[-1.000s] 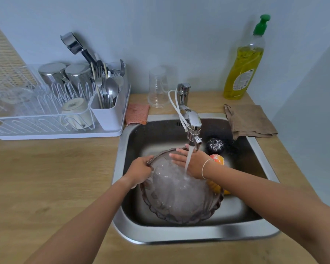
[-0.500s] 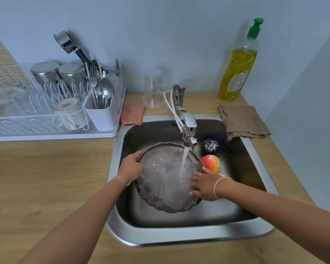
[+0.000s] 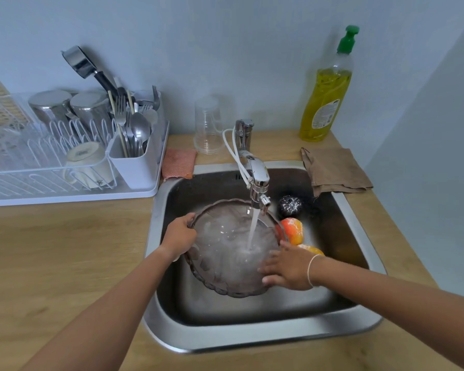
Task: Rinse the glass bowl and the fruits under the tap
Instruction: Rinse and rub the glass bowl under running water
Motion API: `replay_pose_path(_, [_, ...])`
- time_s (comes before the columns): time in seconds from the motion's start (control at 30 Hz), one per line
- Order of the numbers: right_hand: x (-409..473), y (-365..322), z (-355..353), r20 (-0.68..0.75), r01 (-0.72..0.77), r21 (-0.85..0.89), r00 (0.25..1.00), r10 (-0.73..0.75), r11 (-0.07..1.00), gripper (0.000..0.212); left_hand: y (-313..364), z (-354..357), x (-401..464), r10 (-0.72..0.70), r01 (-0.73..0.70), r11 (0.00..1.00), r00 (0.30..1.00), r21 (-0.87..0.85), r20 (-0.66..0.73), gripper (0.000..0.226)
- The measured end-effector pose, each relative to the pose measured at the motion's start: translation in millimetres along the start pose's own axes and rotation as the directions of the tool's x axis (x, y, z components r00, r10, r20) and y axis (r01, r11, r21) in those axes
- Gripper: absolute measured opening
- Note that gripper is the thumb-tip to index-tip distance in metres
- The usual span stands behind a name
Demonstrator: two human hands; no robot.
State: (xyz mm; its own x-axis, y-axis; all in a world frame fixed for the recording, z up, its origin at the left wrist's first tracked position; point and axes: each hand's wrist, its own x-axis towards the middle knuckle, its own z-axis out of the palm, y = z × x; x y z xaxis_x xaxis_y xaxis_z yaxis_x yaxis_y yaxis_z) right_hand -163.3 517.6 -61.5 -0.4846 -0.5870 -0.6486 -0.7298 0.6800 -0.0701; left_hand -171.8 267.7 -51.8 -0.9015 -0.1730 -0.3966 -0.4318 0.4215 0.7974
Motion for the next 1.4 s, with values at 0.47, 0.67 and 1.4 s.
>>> replay_pose_path(0.47, [21, 40, -29, -0.108, -0.088, 0.96, 0.761, 0.64, 0.266, 0.046, -2, -2, -3, -0.013, 0.015, 0.996, 1.0, -0.084, 0.023, 0.051])
replay_pose_path(0.67, [12, 39, -36, -0.061, 0.038, 0.998, 0.775, 0.629, 0.051, 0.038, -10, 1, 0, 0.018, -0.017, 0.997, 1.0, -0.07, 0.021, 0.048])
replay_pose_path(1.4, [-7, 38, -41, -0.217, 0.044, 0.968, 0.636, 0.741, 0.246, 0.058, -19, 60, -11, 0.18, -0.388, 0.714, 0.906, 0.583, 0.382, 0.053])
